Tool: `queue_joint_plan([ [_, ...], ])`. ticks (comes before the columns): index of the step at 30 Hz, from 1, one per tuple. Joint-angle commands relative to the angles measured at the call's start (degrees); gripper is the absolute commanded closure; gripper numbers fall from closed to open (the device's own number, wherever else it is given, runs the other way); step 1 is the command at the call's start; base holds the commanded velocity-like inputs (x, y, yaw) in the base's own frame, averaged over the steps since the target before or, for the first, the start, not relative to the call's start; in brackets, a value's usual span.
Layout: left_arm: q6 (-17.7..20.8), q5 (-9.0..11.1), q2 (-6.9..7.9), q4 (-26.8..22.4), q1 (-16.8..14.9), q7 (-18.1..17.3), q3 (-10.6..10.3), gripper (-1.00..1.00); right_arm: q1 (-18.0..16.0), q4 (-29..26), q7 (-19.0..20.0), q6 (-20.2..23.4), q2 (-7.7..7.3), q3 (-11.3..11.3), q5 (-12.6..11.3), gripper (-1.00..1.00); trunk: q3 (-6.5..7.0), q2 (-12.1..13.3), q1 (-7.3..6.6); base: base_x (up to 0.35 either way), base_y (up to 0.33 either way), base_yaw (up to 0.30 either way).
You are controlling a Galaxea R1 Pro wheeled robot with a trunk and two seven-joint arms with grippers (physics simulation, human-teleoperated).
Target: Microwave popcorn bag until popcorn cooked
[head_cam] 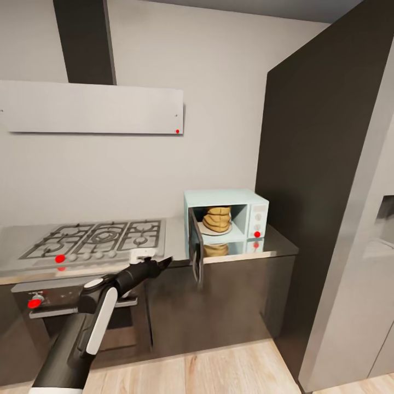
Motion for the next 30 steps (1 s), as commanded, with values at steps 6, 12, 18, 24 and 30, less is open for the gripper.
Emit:
queue_joint_plan([
  [6,0.4,0.2,-0.03,0.3,0.0,0.0,-0.7,-1.00,-0.1,0.2,0.1,-0.3,0.06,0.4,0.1,-1.00,-0.08,0.0,0.03,0.313,0.000,0.000],
  [12,0.4,0.2,-0.09,0.3,0.0,0.0,-1.3,-1.00,-0.1,0.2,-0.1,-0.3,0.25,0.4,0.0,-1.00,-0.08,0.0,0.03,0.220,0.000,0.000],
  [18,0.3,0.2,-0.03,0.4,0.0,-0.1,-2.7,-1.00,-0.1,0.2,-0.5,-0.1,0.35,0.3,-0.2,-1.00,0.09,0.0,0.03,0.016,0.000,-0.076],
  [24,0.4,0.2,-0.03,0.3,0.0,-0.1,-2.7,-1.00,-0.1,0.2,-0.7,-0.1,0.35,0.3,-0.2,-1.00,0.38,0.0,0.03,0.001,0.000,-0.152],
  [30,0.4,0.2,-0.03,0.3,0.0,-0.1,-2.7,-1.00,-0.1,0.1,-0.7,-0.1,0.28,0.4,0.0,-1.00,0.41,0.0,0.03,0.000,0.000,-0.014],
])
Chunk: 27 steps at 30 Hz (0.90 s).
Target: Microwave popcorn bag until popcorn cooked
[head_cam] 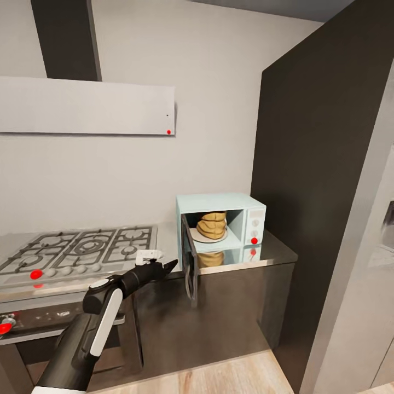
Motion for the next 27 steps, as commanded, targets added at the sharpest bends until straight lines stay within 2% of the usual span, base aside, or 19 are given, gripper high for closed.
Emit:
queue_joint_plan([
  [1,0.4,0.3,-0.03,0.0,0.0,0.0,0.1,-1.00,-0.1,0.2,0.1,-0.3,-0.01,0.4,0.1,-1.00,-0.08,-0.1,0.00,0.000,0.000,-0.002],
  [5,0.5,0.4,-0.07,0.0,0.0,-0.1,0.1,-1.00,-0.1,0.2,0.1,-0.3,0.00,0.3,0.1,-1.00,-0.08,-0.1,0.00,0.058,0.000,-0.001],
  [14,0.5,0.4,-0.11,0.0,0.0,-0.1,0.0,-1.00,-0.1,0.2,0.1,-0.5,0.05,0.3,0.2,-1.00,-0.07,-0.1,0.00,0.297,0.000,-0.004],
  [18,0.5,0.5,-0.11,0.0,-0.1,-0.1,-0.1,-1.00,-0.1,0.1,0.1,-0.4,0.07,0.3,0.1,-1.00,0.05,-0.1,0.00,0.111,0.000,-0.135],
  [21,0.5,0.5,-0.74,0.0,-0.1,-0.1,-0.1,-1.00,-0.1,0.2,0.1,-0.4,0.06,0.3,0.1,-1.00,0.18,-0.1,0.00,0.014,0.000,-0.203],
  [24,0.4,0.4,-2.08,0.0,-0.1,-0.1,-0.2,-1.00,-0.1,0.2,0.1,-0.4,0.06,0.3,0.1,-1.00,0.31,-0.1,0.00,0.002,0.000,-0.211],
  [27,0.4,0.4,-2.33,0.0,-0.1,-0.1,-0.9,-1.00,-0.1,0.1,0.1,-0.4,0.06,0.3,0.1,-1.00,0.44,-0.1,0.00,0.000,0.000,-0.212],
])
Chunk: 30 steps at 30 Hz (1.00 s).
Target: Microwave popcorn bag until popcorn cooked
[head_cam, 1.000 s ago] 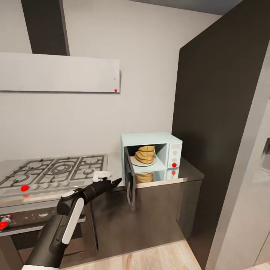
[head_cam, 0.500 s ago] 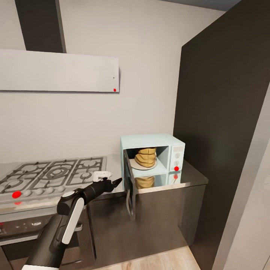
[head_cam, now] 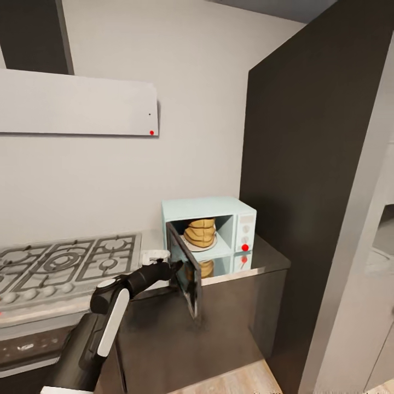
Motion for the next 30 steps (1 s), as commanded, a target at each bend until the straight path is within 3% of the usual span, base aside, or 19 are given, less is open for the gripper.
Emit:
queue_joint_plan([
  [1,0.4,0.3,-0.01,-0.1,0.0,-0.1,-1.6,-1.00,-0.1,0.2,0.1,-0.3,-0.01,0.4,0.1,-1.00,-0.03,-0.1,0.01,0.000,0.000,-0.212],
  [5,0.4,0.3,0.00,0.0,0.0,-0.1,-3.7,-1.00,-0.1,0.2,0.1,-0.3,-0.01,0.4,0.1,-1.00,0.14,-0.1,0.01,0.000,0.000,-0.213],
  [15,0.3,0.3,0.00,0.0,0.0,0.0,-3.9,-1.00,-0.1,0.2,0.1,-0.3,-0.05,0.4,0.1,-1.00,0.54,-0.1,0.01,0.000,0.000,-0.199],
  [30,0.4,0.3,-0.09,0.2,0.0,0.1,-4.0,-1.00,-0.1,0.2,0.1,-0.3,-0.18,0.4,0.2,-1.00,0.56,-0.1,0.01,0.032,0.000,-0.007],
])
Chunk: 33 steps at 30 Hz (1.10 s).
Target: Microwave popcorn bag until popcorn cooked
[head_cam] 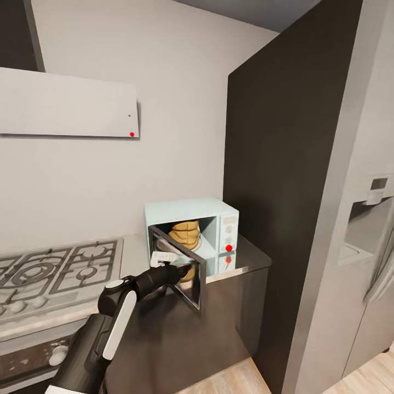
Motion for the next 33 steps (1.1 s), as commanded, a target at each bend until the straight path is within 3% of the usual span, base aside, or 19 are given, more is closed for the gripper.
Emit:
queue_joint_plan([
  [1,0.4,0.2,-0.03,0.0,-0.1,0.0,0.1,-1.00,-0.1,0.2,0.1,-0.3,-0.02,0.4,0.1,-1.00,-0.08,0.0,0.02,0.181,0.000,0.000],
  [11,0.4,0.2,-0.17,0.1,0.0,0.0,-0.1,-1.00,-0.1,0.2,0.1,-0.4,0.02,0.4,0.1,-1.00,-0.08,0.0,0.02,0.127,0.000,-0.003],
  [18,0.4,-0.3,-2.20,0.8,-0.1,0.2,-0.3,-1.00,-0.1,0.2,0.0,-0.4,0.07,0.4,0.1,-1.00,-0.08,0.0,0.02,0.002,0.000,-0.201],
  [23,0.4,-0.6,-2.31,1.2,-0.1,0.7,-3.5,-1.00,-0.1,0.2,0.0,-0.4,0.07,0.4,0.0,-1.00,-0.08,0.0,0.02,0.000,0.000,-0.244],
  [29,0.3,-0.7,-2.31,1.4,-0.1,0.9,-3.7,-1.00,-0.1,0.2,0.0,-0.4,0.07,0.4,0.0,-1.00,-0.08,0.0,0.02,0.000,0.000,-0.245],
  [31,-1.0,-0.7,-2.31,1.4,-0.1,1.0,-3.6,-1.00,-0.1,0.2,0.0,-0.4,0.07,0.4,0.0,-1.00,-0.08,0.0,0.02,0.000,0.000,-0.245],
  [32,-3.6,-0.7,-2.28,1.5,-0.1,1.6,-3.6,-1.00,-0.1,0.2,0.0,-0.4,0.05,0.4,0.0,-1.00,-0.08,0.0,0.02,0.000,0.000,-0.242],
  [33,-5.4,-0.6,-2.24,1.9,-0.1,4.5,-3.6,-1.00,-0.1,0.2,0.0,-0.4,0.00,0.4,0.0,-1.00,-0.08,0.0,0.02,0.000,0.000,-0.099],
])
